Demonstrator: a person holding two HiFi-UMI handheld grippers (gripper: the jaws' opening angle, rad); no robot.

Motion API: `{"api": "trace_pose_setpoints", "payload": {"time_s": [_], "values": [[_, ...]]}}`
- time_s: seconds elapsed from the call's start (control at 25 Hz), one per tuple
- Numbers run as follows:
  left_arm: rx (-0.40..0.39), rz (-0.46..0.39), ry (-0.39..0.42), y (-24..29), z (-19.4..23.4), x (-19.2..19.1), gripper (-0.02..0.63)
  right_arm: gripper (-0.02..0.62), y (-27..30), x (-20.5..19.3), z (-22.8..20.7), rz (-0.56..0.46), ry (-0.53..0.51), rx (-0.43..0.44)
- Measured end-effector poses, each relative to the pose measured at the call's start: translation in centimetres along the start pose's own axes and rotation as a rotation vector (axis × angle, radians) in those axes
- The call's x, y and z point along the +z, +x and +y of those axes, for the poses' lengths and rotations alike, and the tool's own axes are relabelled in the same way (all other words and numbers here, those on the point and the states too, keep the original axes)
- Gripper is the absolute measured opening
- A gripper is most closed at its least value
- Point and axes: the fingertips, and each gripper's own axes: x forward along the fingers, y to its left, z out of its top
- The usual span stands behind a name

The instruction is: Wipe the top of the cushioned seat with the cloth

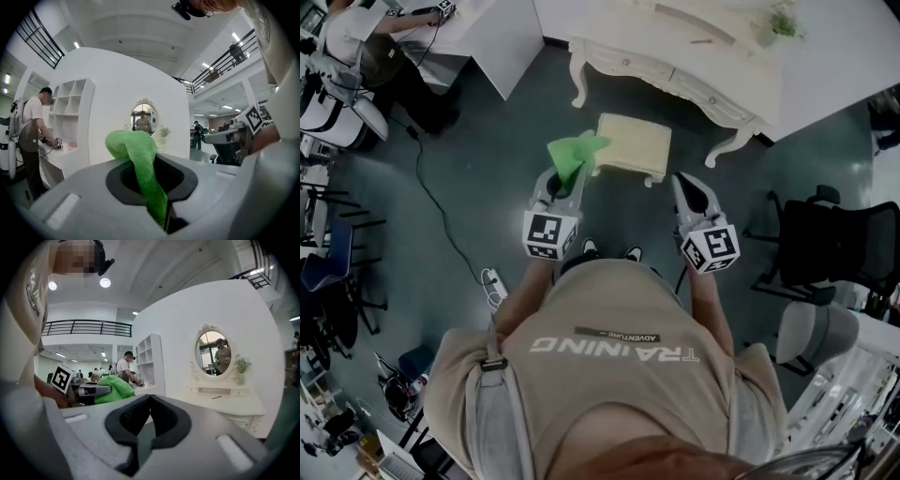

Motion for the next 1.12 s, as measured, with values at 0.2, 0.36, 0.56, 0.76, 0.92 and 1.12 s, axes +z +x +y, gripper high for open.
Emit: {"api": "trace_pose_setpoints", "payload": {"time_s": [0.2, 0.36, 0.56, 0.76, 0.92, 1.12], "values": [[-0.048, -0.001, 0.009, 1.8, 1.1, -1.0, 0.048, 0.002, 2.2, -1.0, 0.3, 0.021, 0.006, -0.013], [-0.089, 0.004, 0.015, 2.9, 2.2, -2.0, 0.048, 0.002, 3.8, -1.8, 0.6, 0.019, 0.027, -0.043], [-0.130, 0.013, 0.007, 4.0, 4.1, -3.1, 0.048, 0.002, 5.4, -2.6, 1.0, 0.032, 0.048, -0.088], [-0.147, 0.022, -0.008, 4.1, 6.1, -4.3, 0.048, 0.002, 6.5, -3.2, 1.8, 0.037, 0.057, -0.130], [-0.147, 0.026, -0.025, 4.7, 6.8, -5.2, 0.048, 0.002, 7.3, -3.6, 1.8, 0.053, 0.058, -0.134], [-0.133, 0.029, -0.055, 5.8, 6.5, -5.7, 0.048, 0.002, 7.6, -3.8, 0.6, 0.083, 0.044, -0.119]]}}
